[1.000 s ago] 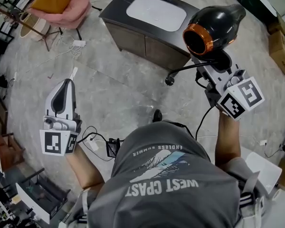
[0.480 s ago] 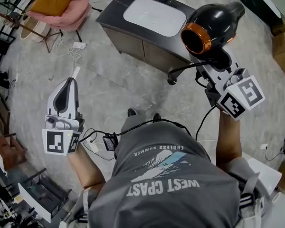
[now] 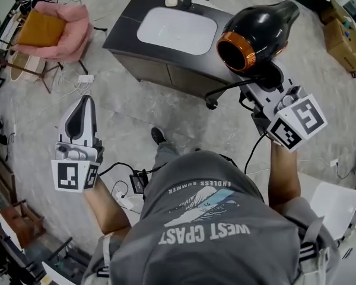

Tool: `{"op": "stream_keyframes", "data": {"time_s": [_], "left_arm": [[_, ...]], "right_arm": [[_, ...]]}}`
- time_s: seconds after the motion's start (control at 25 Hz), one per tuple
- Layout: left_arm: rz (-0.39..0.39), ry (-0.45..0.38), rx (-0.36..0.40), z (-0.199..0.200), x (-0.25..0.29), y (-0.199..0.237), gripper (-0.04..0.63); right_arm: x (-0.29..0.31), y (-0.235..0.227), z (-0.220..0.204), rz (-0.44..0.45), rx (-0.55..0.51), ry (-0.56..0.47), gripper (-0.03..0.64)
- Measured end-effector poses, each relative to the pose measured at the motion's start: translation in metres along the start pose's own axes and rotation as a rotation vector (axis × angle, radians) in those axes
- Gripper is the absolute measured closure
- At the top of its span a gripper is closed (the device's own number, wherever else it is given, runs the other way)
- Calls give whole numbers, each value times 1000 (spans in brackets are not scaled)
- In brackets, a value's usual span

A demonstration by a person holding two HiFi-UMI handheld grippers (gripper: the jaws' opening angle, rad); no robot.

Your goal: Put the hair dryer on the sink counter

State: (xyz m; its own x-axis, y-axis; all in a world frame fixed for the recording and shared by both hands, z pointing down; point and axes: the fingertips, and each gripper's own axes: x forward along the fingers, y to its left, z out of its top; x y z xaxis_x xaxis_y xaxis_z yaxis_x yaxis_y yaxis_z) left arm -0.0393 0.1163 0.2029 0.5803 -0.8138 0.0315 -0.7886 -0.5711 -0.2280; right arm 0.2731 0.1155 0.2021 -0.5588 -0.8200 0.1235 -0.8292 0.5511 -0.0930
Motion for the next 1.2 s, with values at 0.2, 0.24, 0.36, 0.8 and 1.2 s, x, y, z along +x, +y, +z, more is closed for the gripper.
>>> {"op": "stream_keyframes", "data": {"time_s": [0.2, 0.24, 0.36, 0.8, 1.2], "left_arm": [[-52, -21, -8, -4, 33, 41, 575], [-65, -23, -7, -6, 39, 48, 575], [-91, -27, -7, -12, 56, 71, 575], [-201, -69, -23, -25, 103, 141, 575], [-240, -111, -31, -34, 113, 192, 575]], "right_arm": [[31, -2, 6, -55, 7, 2, 370], [37, -2, 7, -65, 10, 1, 370], [57, -3, 10, -92, 16, -1, 370], [110, 3, 23, -214, 8, 8, 370], [144, 14, 36, -291, -8, 0, 370]]}}
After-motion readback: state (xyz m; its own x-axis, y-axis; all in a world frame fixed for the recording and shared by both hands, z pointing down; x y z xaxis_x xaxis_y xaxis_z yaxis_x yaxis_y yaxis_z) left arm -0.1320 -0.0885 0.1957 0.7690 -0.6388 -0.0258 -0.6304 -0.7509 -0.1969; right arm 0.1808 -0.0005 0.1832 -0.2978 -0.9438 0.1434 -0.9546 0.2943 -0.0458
